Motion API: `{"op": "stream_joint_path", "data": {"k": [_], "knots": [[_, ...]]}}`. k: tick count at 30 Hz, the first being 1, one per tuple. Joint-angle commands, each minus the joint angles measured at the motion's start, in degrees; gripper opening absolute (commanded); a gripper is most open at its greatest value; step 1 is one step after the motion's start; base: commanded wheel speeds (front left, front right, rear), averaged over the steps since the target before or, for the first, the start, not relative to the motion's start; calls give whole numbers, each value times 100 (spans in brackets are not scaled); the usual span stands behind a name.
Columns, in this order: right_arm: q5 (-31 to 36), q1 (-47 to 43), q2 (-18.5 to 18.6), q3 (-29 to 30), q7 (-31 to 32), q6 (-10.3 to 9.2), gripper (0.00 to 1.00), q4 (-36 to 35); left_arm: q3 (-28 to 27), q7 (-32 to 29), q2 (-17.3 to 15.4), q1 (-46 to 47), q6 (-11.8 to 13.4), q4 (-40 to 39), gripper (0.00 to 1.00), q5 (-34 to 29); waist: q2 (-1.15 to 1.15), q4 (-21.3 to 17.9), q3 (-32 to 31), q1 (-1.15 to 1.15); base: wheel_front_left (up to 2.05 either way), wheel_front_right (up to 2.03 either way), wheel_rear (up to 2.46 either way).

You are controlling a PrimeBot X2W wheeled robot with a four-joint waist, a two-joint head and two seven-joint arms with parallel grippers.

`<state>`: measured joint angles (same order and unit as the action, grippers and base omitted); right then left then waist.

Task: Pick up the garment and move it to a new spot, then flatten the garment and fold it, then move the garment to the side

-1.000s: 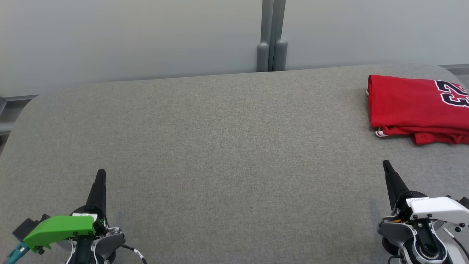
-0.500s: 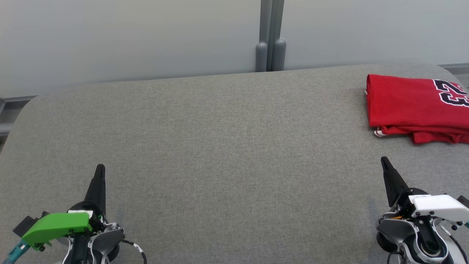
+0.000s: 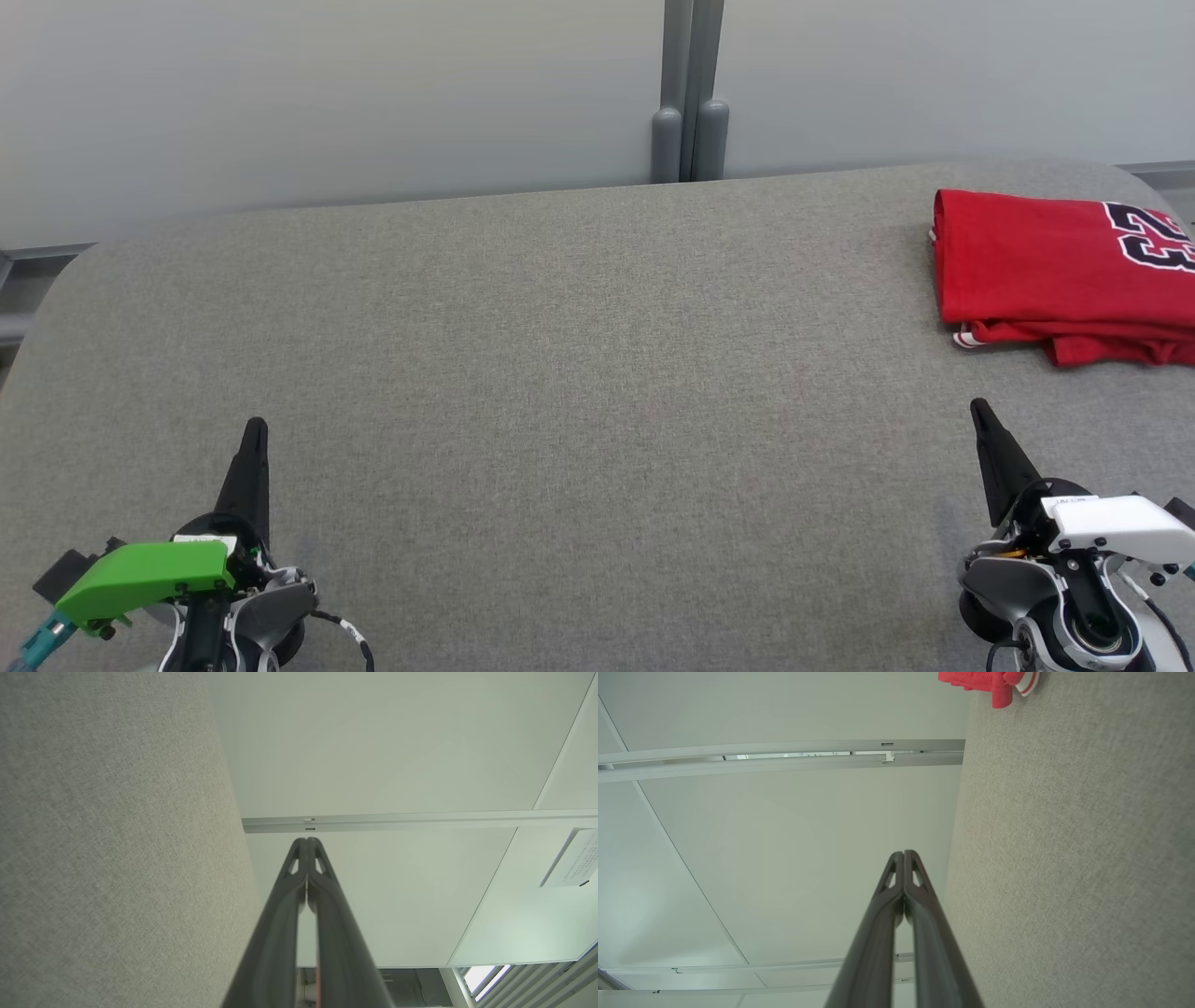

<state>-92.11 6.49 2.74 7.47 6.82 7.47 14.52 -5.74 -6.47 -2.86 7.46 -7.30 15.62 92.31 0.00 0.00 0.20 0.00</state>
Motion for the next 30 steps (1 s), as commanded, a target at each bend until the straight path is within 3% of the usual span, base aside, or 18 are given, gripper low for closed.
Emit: {"op": "stream_joint_path", "data": {"k": [1,30], "knots": [[-26,60,27,-4,14,4,0,13,-23,1,3,71,-38,-11,0,6,0,0,0,0,0,0,0],[-27,60,27,-4,13,3,0,13,-22,3,2,70,-38,-11,0,7,0,0,0,0,0,0,0]]}}
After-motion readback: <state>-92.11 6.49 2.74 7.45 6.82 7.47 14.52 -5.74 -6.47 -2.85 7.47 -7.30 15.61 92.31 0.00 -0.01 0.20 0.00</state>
